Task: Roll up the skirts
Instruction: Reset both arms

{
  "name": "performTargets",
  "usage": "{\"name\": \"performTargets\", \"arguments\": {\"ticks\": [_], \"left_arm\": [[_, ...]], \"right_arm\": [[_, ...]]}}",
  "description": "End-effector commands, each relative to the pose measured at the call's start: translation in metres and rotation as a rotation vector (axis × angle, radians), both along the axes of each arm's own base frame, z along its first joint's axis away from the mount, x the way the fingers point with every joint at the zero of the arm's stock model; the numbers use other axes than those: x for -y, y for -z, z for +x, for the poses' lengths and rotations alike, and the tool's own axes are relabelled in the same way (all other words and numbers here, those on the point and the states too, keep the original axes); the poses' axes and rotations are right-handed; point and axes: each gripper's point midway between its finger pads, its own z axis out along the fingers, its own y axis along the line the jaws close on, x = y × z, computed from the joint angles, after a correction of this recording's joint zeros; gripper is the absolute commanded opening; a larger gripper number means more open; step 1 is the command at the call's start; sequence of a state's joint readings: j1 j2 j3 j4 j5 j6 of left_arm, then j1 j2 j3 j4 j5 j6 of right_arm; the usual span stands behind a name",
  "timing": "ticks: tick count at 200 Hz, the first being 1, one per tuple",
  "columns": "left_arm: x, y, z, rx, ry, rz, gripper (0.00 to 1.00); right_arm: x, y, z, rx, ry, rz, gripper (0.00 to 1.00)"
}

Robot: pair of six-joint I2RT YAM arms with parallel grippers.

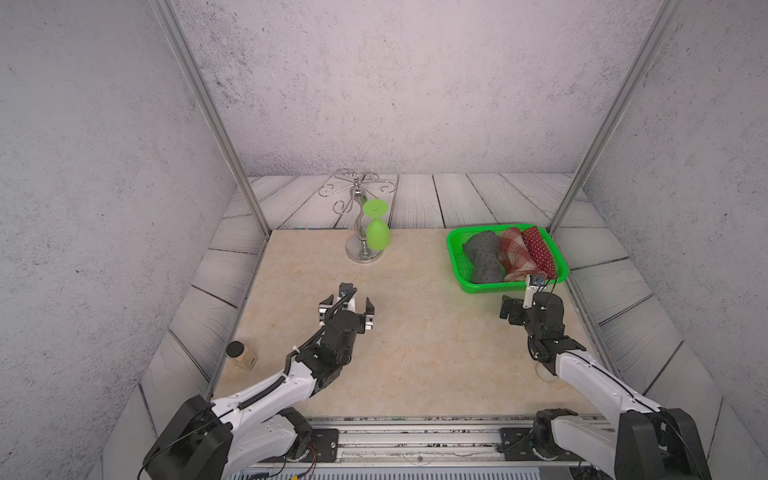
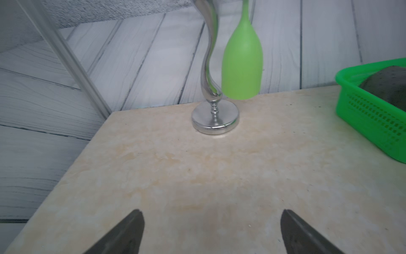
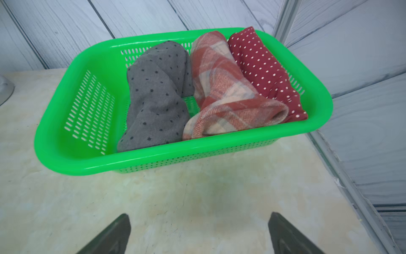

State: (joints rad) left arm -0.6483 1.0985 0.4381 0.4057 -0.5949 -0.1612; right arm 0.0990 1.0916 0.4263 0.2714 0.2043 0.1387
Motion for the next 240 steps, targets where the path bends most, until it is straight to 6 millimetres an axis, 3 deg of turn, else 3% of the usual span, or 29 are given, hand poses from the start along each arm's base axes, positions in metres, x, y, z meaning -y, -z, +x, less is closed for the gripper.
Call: {"name": "performTargets", "arguments": {"ticks": [1, 26, 46, 70, 88, 102, 118, 134, 151, 176, 188, 205, 223, 240], "left_arm": [[-0.038, -0.005, 0.014, 0.023, -0.155, -0.037, 0.99], [-0.072, 0.027, 0.024, -0.045, -0.264, -0.103, 0.99], [-0.085, 0.039, 0.033, -0.069, -0.267, -0.192, 0.99], [-0.095, 0.017, 0.045, 0.000, -0.246, -0.250, 0.99], [-0.095, -0.016, 0.052, 0.033, -0.205, -0.090, 0.99], [-0.106, -0.023, 0.056, -0.009, -0.210, 0.025, 0.99], [-0.117, -0.012, 0.061, -0.050, -0.185, 0.080, 0.99], [-0.126, 0.003, 0.064, -0.058, -0.185, 0.089, 0.99], [-0.122, 0.019, 0.072, -0.049, -0.146, 0.093, 0.99], [-0.126, 0.059, 0.081, -0.106, -0.166, 0.097, 0.99], [-0.137, 0.060, 0.080, -0.032, -0.226, 0.079, 0.99], [-0.151, 0.070, 0.071, -0.095, -0.277, 0.020, 0.99], [-0.146, 0.067, 0.075, 0.014, -0.248, 0.047, 0.99], [-0.150, 0.073, 0.071, -0.086, -0.294, 0.040, 0.99]], "right_arm": [[0.017, -0.015, 0.005, 0.125, 0.093, -0.052, 0.99], [0.026, -0.005, 0.002, 0.181, 0.140, -0.066, 0.99], [0.033, 0.006, 0.010, 0.146, 0.189, -0.088, 0.99], [0.029, 0.010, 0.024, 0.093, 0.155, -0.109, 0.99], [0.030, 0.010, 0.030, 0.106, 0.167, -0.115, 0.99], [0.030, 0.021, 0.037, 0.112, 0.166, -0.120, 0.99], [0.023, 0.031, 0.046, 0.105, 0.127, -0.132, 0.99], [0.033, 0.038, 0.049, 0.080, 0.172, -0.108, 0.99], [0.035, 0.040, 0.048, 0.060, 0.169, -0.088, 0.99], [0.035, 0.039, 0.048, 0.064, 0.168, -0.087, 0.99], [0.035, 0.039, 0.048, 0.063, 0.167, -0.088, 0.99], [0.036, 0.040, 0.048, 0.062, 0.169, -0.089, 0.99], [0.036, 0.039, 0.048, 0.064, 0.168, -0.088, 0.99], [0.035, 0.040, 0.048, 0.062, 0.167, -0.088, 0.99]]}}
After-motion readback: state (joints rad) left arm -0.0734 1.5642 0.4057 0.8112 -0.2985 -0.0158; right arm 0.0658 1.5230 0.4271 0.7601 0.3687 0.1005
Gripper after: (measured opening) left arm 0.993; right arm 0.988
